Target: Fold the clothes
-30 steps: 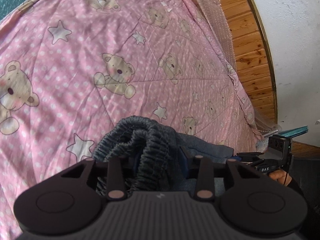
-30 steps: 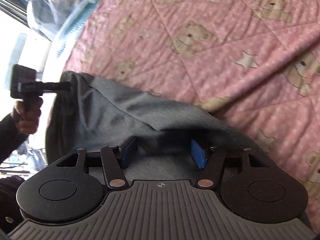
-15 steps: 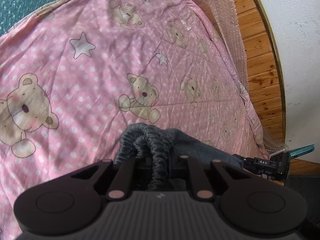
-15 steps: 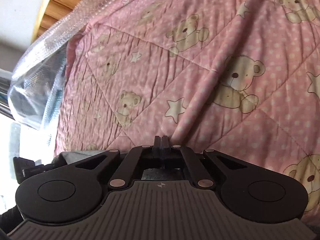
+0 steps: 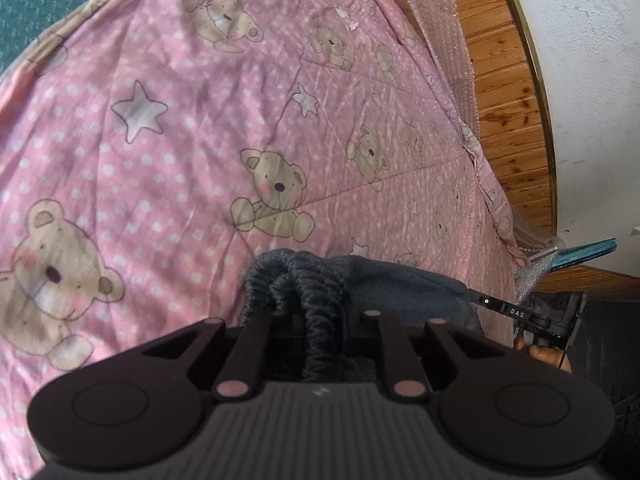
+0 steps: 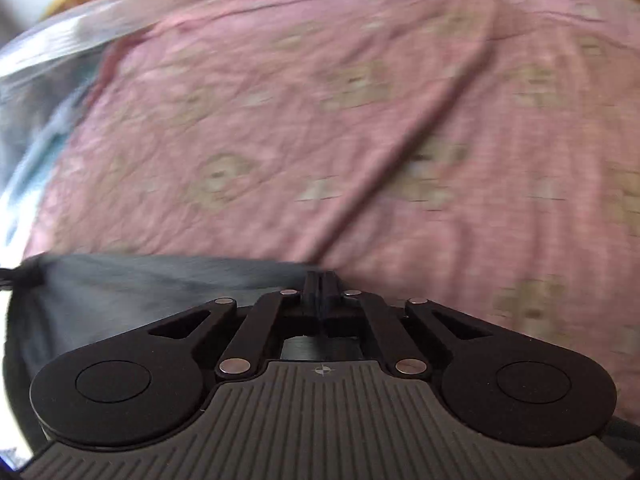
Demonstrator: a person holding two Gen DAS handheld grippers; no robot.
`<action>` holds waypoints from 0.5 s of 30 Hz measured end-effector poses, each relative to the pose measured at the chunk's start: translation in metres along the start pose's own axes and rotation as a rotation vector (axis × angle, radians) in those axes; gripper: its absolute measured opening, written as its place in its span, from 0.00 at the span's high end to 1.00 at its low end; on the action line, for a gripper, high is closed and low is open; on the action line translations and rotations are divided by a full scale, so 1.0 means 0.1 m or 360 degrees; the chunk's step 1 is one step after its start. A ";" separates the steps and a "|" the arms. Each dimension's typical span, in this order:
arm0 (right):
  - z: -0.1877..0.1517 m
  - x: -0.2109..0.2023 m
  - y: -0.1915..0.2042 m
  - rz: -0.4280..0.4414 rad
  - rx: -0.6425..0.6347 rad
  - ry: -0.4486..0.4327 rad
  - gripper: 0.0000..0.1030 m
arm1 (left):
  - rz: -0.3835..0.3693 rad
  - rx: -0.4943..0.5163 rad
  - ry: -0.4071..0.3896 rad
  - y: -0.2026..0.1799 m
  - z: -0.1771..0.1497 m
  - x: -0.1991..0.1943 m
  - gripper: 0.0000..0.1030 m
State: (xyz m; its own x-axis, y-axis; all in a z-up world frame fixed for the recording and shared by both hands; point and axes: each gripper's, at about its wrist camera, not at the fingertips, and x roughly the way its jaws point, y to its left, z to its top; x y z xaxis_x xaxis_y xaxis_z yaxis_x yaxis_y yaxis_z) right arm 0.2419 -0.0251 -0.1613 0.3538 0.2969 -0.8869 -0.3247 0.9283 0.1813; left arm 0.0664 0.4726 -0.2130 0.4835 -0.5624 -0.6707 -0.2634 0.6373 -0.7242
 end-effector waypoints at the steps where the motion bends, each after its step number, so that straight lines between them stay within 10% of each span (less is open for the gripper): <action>1: -0.06 -0.16 -0.08 -0.0044 0.0016 -0.0052 0.87 | 0.0010 -0.0013 -0.0042 0.01 -0.01 -0.12 0.77; 3: -0.21 -0.50 -0.20 -0.0023 0.0049 -0.0120 0.79 | 0.0058 -0.0045 -0.0127 0.05 -0.09 -0.37 0.52; 8: -1.04 -1.03 -0.02 -0.0035 -0.0114 -0.0063 0.36 | 0.0100 -0.0026 -0.0188 -0.05 -0.62 -0.92 0.49; 15: -2.25 -1.30 -0.08 -0.0112 0.0151 0.0042 0.33 | 0.0105 -0.0177 -0.0164 -0.16 -1.33 -0.68 0.45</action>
State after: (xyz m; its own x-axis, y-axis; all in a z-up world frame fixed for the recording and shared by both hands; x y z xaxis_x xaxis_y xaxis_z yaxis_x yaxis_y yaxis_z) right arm 0.0011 -0.1219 -0.1436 0.3494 0.2256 -0.9094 -0.2152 0.9640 0.1565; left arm -0.0734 0.4304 -0.1778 0.5436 -0.4609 -0.7014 -0.3852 0.6055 -0.6964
